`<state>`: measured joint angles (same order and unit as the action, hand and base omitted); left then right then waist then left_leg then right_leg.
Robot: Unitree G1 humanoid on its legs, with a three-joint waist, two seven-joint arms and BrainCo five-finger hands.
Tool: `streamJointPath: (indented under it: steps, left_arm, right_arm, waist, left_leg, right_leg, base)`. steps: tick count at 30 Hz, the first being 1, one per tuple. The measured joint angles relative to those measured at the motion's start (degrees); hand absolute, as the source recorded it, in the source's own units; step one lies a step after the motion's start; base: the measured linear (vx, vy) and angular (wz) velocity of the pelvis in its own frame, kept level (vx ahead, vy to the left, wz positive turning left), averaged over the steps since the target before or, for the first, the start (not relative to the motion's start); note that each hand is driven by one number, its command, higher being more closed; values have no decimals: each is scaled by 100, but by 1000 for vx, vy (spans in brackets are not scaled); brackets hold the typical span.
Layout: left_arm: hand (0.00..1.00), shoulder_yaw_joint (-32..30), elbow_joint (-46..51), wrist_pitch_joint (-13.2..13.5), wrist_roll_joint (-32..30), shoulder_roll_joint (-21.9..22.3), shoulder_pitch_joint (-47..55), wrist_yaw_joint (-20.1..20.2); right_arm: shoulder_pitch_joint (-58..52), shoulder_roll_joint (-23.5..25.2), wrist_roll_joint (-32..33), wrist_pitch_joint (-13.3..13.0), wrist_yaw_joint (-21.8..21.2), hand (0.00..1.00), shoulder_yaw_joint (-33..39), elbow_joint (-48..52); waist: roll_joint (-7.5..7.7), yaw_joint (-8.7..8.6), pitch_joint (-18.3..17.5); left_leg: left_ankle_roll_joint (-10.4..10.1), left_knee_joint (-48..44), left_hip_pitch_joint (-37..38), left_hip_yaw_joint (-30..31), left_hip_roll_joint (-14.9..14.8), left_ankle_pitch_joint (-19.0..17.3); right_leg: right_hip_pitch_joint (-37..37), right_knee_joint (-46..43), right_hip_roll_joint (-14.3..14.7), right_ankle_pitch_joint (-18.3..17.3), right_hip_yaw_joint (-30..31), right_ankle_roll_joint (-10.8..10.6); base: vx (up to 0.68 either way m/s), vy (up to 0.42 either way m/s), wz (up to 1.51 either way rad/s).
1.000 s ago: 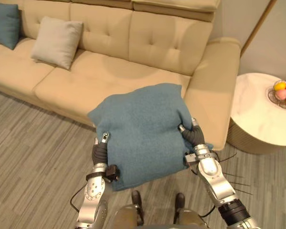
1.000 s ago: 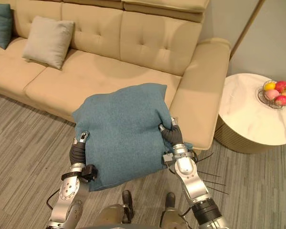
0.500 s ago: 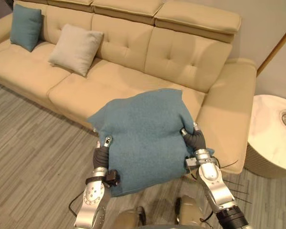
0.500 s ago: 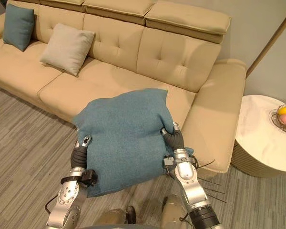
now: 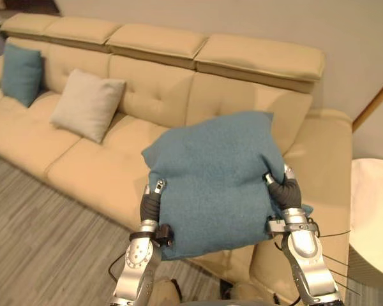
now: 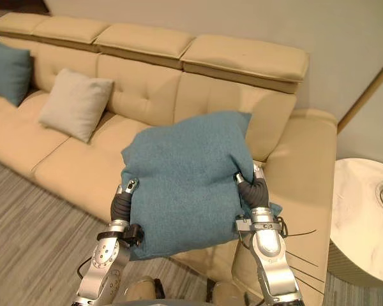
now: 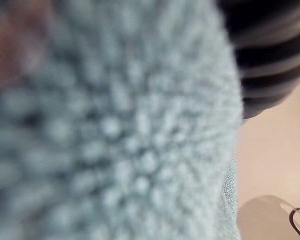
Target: Pick up cushions and gather them together orderly.
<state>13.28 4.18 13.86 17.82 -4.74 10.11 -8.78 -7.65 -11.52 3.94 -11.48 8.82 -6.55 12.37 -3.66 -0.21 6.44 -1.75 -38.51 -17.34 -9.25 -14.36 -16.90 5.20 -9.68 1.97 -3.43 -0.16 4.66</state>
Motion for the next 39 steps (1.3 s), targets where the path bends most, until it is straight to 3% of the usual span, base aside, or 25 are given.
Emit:
streamJointPath:
  steps: [1,3,4,5,6,7,9,10,13,18,20,25,26,29,32,33,39]
  left_arm:
    - [100,-3,-1,7,-7,-4,-1,-1]
    - [100,-1,-42,-45,-57,-3,1,-2]
    - [100,3,-43,-66,-73,-1,4,-3]
    - [100,25,-65,-88,-84,16,19,-2]
    - [100,13,-259,-98,-116,-93,-66,-2]
    - [100,12,-341,-116,-120,-199,-81,-4]
    - [100,14,-349,-124,-121,-254,-82,-4]
    - [100,-3,-348,-122,-142,-296,-87,-16]
    - [100,-118,-352,-123,-247,-481,-192,-132]
    - [100,-301,-694,-123,-563,-523,-854,-436]
    - [100,-428,-995,-121,-637,-527,-1429,-600]
    - [100,-678,-2559,-124,-728,-1104,-4498,-1328]
    - [100,-678,-2908,-127,-731,-1232,-5359,-1554]
    - [100,-719,-3675,-151,-746,-1521,-6833,-1805]
    - [100,-738,-4548,-160,-751,-1737,-8278,-1912]
    - [0,-740,-4776,-163,-761,-1805,-8725,-1921]
    - [0,-852,-5565,-155,-770,-1915,-10207,-2038]
  right_arm:
    - [32,1,0,0,0,100,0,-43]
    - [119,3,1,0,0,100,12,-389]
    - [113,0,0,3,0,100,18,-487]
    - [99,-22,-2,18,-1,100,33,-542]
    - [95,166,-3,30,-1,100,41,-715]
    - [87,331,-9,42,-7,100,41,-790]
    - [105,334,-16,42,-10,100,33,-858]
    - [216,331,-17,50,-10,100,-32,-955]
    - [654,376,-117,54,-4,100,-167,-1317]
    - [1510,381,-280,65,281,100,-311,-1971]
    - [2204,375,-403,66,486,100,-337,-2353]
    - [5031,256,-671,178,1205,100,-134,-3590]
    - [5713,221,-686,285,1414,100,71,-3802]
    - [6989,171,-694,341,1723,100,364,-4514]
    - [8338,83,-679,349,1906,100,592,-5522]
    - [8698,21,-677,349,1965,0,630,-5713]
    - [10036,-489,-619,324,2151,0,643,-6612]
  waist:
    - [-9,27,-5]
    - [-29,0,-20]
    - [-54,-31,-34]
    - [-207,-46,-129]
    - [-36,-112,-188]
    - [161,-220,-259]
    - [271,-224,-298]
    - [281,-175,-304]
    - [284,-111,-304]
    - [275,-76,-286]
    - [240,-68,-122]
    - [156,45,996]
    - [154,123,1373]
    - [150,120,1678]
    - [152,127,1719]
    - [151,126,1721]
    - [148,123,1907]
  left_leg:
    - [-99,418,-11,256,95,60]
    - [-486,1587,109,966,186,442]
    - [-479,1948,229,1046,189,821]
    - [-584,2275,308,1062,135,1552]
    - [-633,2224,342,893,233,1481]
    - [-552,2535,555,622,446,1494]
    - [-425,2751,727,252,613,1506]
    - [-362,2808,809,-56,690,1470]
    - [-318,2944,823,-490,694,1479]
    - [-291,3241,729,-701,706,1665]
    - [-311,3384,562,-708,682,1851]
    - [-286,3452,-399,-505,550,2426]
    - [-269,3481,-540,-461,523,2566]
    - [-266,3874,-789,-324,550,2943]
    - [-222,4191,-1142,-201,593,3260]
    - [-212,4313,-1271,-154,612,3353]
    - [-194,4395,-1973,62,688,3483]
  right_leg:
    - [-30,-2,-5,-20,106,-43]
    - [-153,-2,13,-38,448,-189]
    - [-197,1,40,-83,580,-344]
    - [-222,38,136,-188,792,-545]
    - [-223,87,-5,-209,961,-680]
    - [-155,130,-277,-179,1144,-831]
    - [-119,263,-498,-81,1409,-1000]
    - [-72,407,-622,55,1586,-1081]
    - [182,556,-667,310,1588,-1042]
    - [387,927,-688,580,1423,-969]
    - [590,1011,-656,717,1370,-922]
    - [1510,948,-577,1134,934,-899]
    - [1632,946,-559,1264,857,-961]
    - [1975,957,-511,1396,692,-953]
    - [2356,1078,-512,1557,593,-974]
    - [2457,1189,-523,1628,535,-986]
    - [2905,1537,-597,1829,317,-1008]
  base:
    - [332,229,-120]
    - [284,290,-116]
    - [245,343,-120]
    - [187,315,-102]
    - [243,416,-103]
    - [167,308,-66]
    - [117,272,-80]
    - [47,214,-86]
    - [-39,113,-86]
    - [-84,-19,-32]
    - [-138,-56,-6]
    - [-270,-74,14]
    - [-224,-64,19]
    - [-187,-60,19]
    - [-103,-21,14]
    - [-74,3,21]
    - [-1,51,15]
